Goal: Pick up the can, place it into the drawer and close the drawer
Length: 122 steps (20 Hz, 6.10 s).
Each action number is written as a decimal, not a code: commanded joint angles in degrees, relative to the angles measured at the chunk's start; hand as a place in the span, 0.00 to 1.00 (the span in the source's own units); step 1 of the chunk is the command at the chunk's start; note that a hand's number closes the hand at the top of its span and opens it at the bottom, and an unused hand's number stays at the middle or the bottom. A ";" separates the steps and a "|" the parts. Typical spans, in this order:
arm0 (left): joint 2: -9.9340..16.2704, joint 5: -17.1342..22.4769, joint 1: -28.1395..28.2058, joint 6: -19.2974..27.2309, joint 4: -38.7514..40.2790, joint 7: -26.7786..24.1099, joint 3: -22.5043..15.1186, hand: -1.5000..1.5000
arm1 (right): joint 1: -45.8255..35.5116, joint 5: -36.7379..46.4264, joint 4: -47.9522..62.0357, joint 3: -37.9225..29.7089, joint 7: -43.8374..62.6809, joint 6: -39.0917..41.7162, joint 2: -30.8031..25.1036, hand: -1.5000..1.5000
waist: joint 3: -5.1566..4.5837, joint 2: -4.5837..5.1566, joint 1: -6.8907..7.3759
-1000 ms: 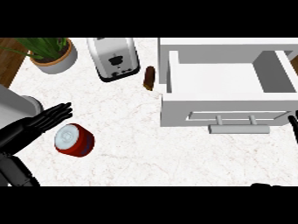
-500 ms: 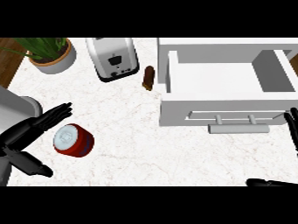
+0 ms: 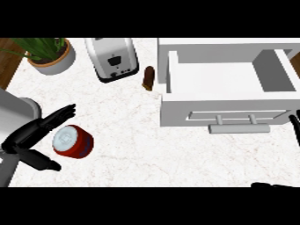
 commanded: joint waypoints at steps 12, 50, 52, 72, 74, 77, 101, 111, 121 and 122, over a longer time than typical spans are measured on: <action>2.52 -1.99 -7.84 -3.82 19.07 -16.05 -5.85 0.00 | 1.36 1.02 -5.08 2.06 2.66 -0.56 1.52 0.00 | -0.03 0.05 -0.31; -6.13 1.37 -13.93 -2.46 23.57 -16.17 -14.34 1.00 | 3.51 -3.19 -4.70 -2.50 1.04 2.25 1.61 0.00 | 0.13 -0.23 0.43; -8.14 1.50 -11.52 -1.63 21.81 -14.93 -15.85 1.00 | 3.34 -5.93 -5.26 -4.80 2.73 2.83 0.23 0.00 | 0.13 -0.31 0.60; -20.35 19.86 -6.48 45.97 -10.63 19.75 0.39 1.00 | 5.23 -3.11 -9.43 -3.01 3.76 1.87 2.98 0.00 | 0.19 -0.65 1.64; -20.08 17.98 -6.48 47.31 -11.59 18.76 -0.33 1.00 | 7.70 -4.80 -10.40 -4.29 3.38 4.00 2.52 0.00 | 0.14 -0.40 0.91; -22.35 15.66 -7.87 52.08 -21.80 29.01 -4.60 1.00 | 5.12 -5.81 -11.51 -4.96 6.91 2.27 1.88 0.00 | 0.17 -0.52 1.13; -25.11 14.33 -47.01 67.96 -11.60 51.99 -13.09 1.00 | 6.72 -5.86 -10.31 -6.56 3.57 5.12 3.35 0.00 | 0.13 -0.14 -0.31; -25.11 21.44 -64.78 73.45 10.00 48.48 -13.92 1.00 | 2.34 -5.35 -8.24 -6.11 5.20 5.26 1.66 0.00 | 0.19 0.40 -2.23; -25.11 28.16 -70.78 72.12 20.14 44.54 -17.12 1.00 | 0.39 -3.96 -9.09 -5.25 6.63 3.27 2.88 0.00 | 0.18 0.32 -1.89; -25.11 28.15 -72.30 74.33 22.13 44.38 -20.20 1.00 | -3.51 -1.43 -7.77 -3.33 8.23 2.25 2.11 0.00 | 0.22 0.67 -2.67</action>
